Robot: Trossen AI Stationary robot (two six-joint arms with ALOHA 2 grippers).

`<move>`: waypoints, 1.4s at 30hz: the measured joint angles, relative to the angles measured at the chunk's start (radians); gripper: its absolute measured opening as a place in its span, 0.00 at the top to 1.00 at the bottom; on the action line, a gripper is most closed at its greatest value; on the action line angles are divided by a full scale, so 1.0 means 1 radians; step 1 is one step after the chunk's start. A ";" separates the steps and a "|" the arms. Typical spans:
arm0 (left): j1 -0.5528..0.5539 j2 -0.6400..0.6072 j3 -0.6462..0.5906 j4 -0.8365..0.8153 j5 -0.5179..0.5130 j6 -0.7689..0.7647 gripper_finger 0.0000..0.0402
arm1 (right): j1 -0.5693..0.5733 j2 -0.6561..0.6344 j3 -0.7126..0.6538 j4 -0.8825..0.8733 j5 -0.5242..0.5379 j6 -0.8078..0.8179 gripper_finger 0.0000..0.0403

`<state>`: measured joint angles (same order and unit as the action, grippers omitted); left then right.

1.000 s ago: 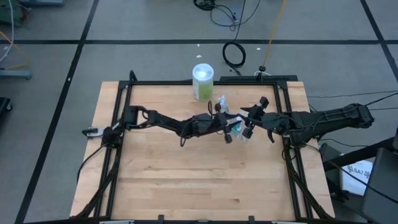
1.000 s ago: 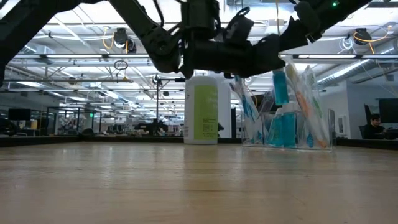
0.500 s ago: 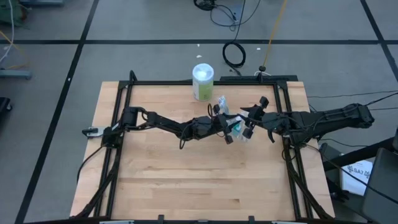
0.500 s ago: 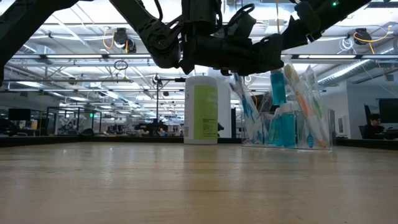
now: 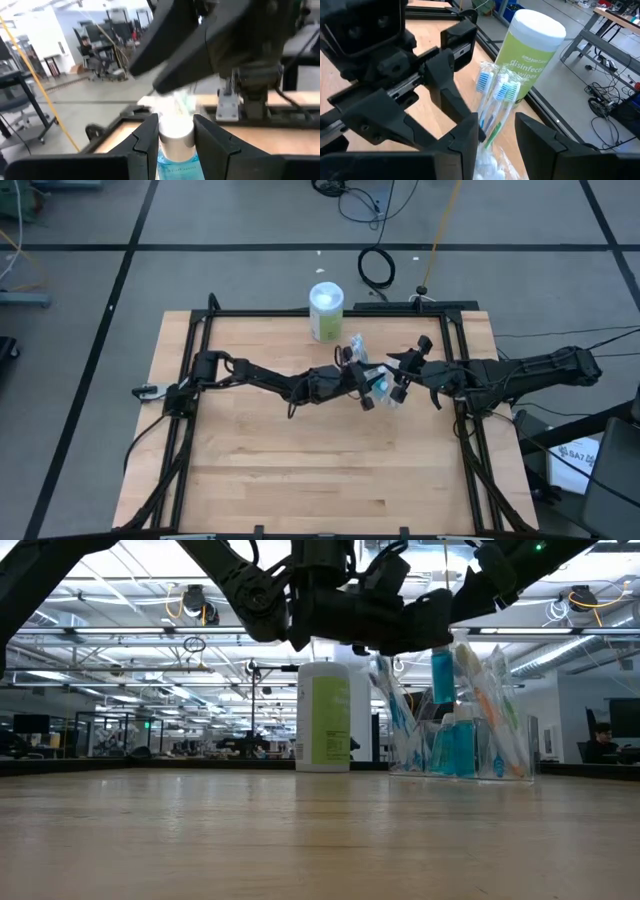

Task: Pick & Place toothbrushing station
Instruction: Put the blue mouthwash into the transparent organizer, then return to Home Position

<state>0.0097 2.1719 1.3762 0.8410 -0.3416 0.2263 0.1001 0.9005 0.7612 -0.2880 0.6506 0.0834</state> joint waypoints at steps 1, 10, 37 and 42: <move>0.000 0.000 0.000 -0.021 0.000 -0.007 0.74 | 0.000 0.000 0.000 -0.001 0.000 0.000 0.70; 0.011 0.000 0.000 -0.139 0.002 -0.083 0.74 | 0.000 0.000 0.000 -0.001 0.000 0.002 0.70; 0.031 0.000 0.001 -0.346 0.001 -0.096 0.60 | 0.000 0.002 0.000 -0.024 -0.104 0.002 0.70; 0.021 -0.009 0.001 -0.361 0.002 -0.124 0.47 | 0.000 0.017 0.000 -0.043 -0.106 -0.023 0.70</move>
<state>0.0307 2.1627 1.3773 0.4803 -0.3393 0.1021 0.0998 0.9180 0.7612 -0.3305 0.5446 0.0601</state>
